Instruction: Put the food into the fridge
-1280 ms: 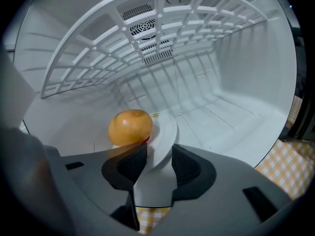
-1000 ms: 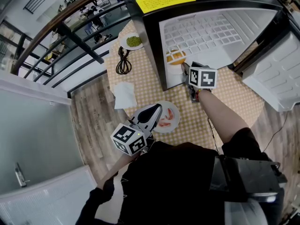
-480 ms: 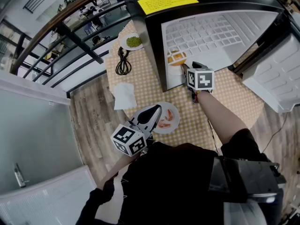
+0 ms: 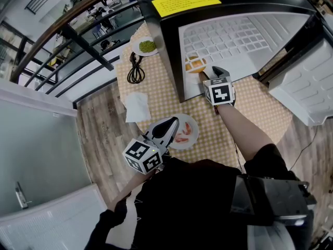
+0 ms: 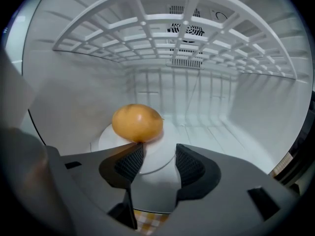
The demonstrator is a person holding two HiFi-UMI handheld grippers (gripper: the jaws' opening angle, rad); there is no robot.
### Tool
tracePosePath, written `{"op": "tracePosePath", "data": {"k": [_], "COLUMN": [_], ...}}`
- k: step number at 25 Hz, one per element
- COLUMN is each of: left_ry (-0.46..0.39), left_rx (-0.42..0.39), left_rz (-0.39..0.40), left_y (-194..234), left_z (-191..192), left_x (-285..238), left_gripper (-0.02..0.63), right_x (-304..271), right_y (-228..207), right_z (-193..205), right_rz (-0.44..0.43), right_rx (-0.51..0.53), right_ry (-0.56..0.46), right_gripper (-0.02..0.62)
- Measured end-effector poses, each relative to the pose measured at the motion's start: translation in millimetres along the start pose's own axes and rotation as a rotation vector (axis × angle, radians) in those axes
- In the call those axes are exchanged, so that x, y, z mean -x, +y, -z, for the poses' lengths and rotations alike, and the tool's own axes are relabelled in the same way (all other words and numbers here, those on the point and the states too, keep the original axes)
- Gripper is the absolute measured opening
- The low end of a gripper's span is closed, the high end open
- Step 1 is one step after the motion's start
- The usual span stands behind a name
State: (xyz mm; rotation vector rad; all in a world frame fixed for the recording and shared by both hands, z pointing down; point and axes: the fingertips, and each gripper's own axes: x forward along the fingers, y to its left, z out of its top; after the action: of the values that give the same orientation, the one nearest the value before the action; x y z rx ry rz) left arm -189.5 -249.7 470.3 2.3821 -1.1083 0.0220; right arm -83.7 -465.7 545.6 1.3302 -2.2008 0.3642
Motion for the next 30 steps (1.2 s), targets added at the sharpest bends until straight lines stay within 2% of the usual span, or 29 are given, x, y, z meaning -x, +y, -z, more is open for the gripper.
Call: {"op": "tracePosePath", "data": {"k": [8, 16, 30], "left_ry": [-0.001, 0.007, -0.003], "left_rx": [-0.002, 0.002, -0.01], "left_rz": [-0.006, -0.006, 0.044], "left_y": [0.2, -0.8, 2.9], "left_z": [-0.5, 3.1, -4.9], "left_x": [-1.3, 1.0, 7.6], "left_gripper": [0.014, 0.014, 0.014], "right_x": [-0.7, -1.0, 0.0], "right_y": [-0.9, -1.2, -1.9], "right_z": [1.4, 2.1, 2.2], "right_rz": [-0.014, -0.063, -0.053], "right_rx": [0.007, -0.003, -0.011], "right_ry": [-0.003, -0.016, -0.013], "right_gripper": [0.202, 0.209, 0.213]}}
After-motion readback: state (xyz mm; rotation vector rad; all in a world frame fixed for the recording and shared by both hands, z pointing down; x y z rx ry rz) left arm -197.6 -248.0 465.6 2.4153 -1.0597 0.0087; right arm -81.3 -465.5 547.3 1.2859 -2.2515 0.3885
